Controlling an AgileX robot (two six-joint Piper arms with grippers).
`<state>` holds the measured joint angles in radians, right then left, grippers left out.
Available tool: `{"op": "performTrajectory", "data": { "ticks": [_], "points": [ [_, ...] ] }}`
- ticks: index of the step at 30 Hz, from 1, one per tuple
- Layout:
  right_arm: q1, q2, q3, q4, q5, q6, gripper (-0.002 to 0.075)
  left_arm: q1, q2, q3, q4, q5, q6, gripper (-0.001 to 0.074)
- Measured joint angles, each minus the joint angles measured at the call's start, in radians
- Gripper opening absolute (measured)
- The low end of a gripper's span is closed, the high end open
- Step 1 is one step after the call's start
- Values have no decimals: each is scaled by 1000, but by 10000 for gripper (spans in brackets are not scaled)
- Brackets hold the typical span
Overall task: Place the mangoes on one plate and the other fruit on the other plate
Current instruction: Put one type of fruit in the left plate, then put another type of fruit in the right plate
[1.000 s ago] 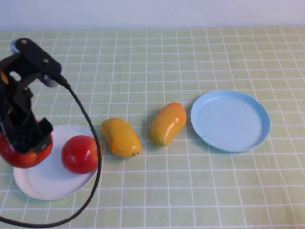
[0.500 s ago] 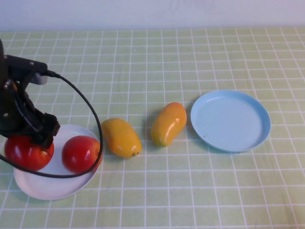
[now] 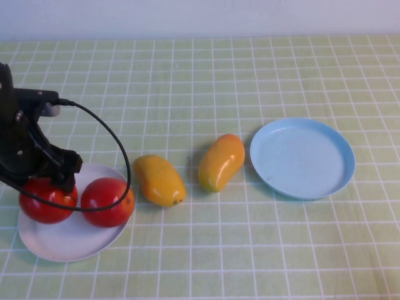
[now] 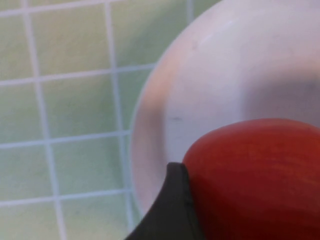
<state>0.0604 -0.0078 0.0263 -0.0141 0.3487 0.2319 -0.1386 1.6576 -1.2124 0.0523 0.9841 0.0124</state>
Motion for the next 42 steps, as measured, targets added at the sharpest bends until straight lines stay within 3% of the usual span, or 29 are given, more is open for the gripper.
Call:
{"op": "performTrajectory", "data": {
  "ticks": [18, 30, 33, 38, 40, 42],
  "points": [
    [0, 0, 0, 0, 0, 0, -16, 0, 10, 0, -66, -43, 69, 631],
    [0, 0, 0, 0, 0, 0, -16, 0, -235, 0, 36, 35, 57, 616],
    [0, 0, 0, 0, 0, 0, -17, 0, -351, 0, 36, 67, 54, 519],
    [0, 0, 0, 0, 0, 0, -16, 0, -502, 0, 38, 148, 49, 162],
    [0, 0, 0, 0, 0, 0, -16, 0, -546, 0, 38, 188, 49, 74],
    [0, 0, 0, 0, 0, 0, -16, 0, -599, 22, 38, 188, 49, 32]
  ]
}}
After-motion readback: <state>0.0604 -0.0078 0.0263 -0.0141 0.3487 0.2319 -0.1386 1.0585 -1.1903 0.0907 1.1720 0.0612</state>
